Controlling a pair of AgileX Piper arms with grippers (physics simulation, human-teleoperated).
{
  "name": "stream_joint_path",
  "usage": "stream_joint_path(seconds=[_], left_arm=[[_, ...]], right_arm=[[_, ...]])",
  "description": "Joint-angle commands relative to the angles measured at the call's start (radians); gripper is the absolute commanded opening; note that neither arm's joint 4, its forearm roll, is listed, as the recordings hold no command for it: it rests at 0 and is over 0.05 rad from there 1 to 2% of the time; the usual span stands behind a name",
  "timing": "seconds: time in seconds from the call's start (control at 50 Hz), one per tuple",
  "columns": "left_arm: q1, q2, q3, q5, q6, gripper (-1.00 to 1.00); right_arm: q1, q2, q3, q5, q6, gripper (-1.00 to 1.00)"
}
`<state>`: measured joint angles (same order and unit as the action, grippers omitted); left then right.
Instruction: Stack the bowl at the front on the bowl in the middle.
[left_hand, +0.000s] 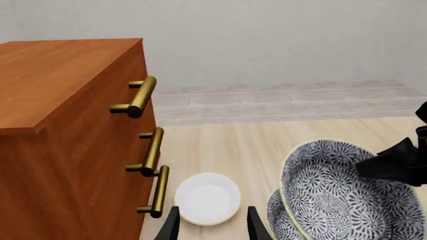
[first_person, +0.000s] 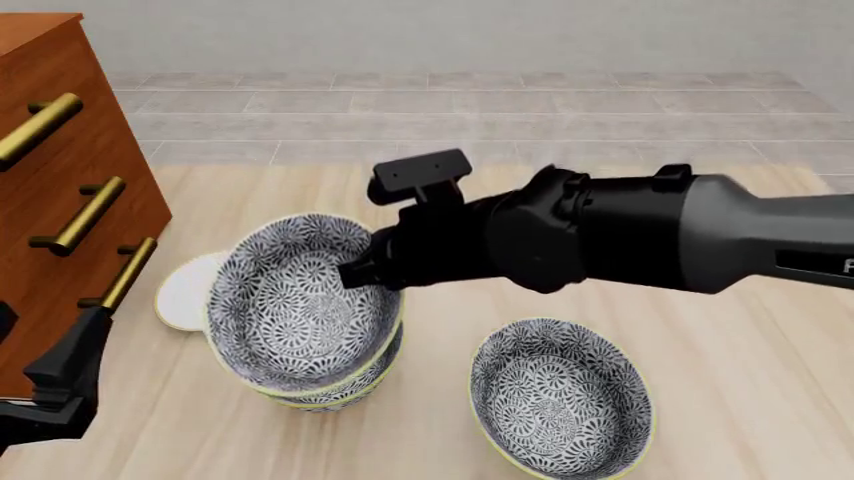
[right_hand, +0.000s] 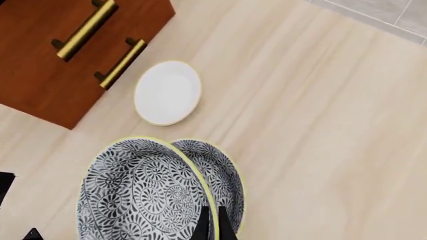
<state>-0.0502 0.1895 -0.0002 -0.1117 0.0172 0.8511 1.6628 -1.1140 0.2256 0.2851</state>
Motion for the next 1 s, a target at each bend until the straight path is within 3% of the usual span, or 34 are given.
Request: stream_joint_path(seconds=[0.02,1.0], left_arm=[[-0.001,-0.003,0.000,0.002,0.001,1.00],[0.001,0.016,0.000,-0.014,-0.004,1.00]], right_arm=[[0.003,0.006,0.012,-0.022,0.014,-1.00],[-0.001,0.027,0.053,-0.064,0.024,-1.00]])
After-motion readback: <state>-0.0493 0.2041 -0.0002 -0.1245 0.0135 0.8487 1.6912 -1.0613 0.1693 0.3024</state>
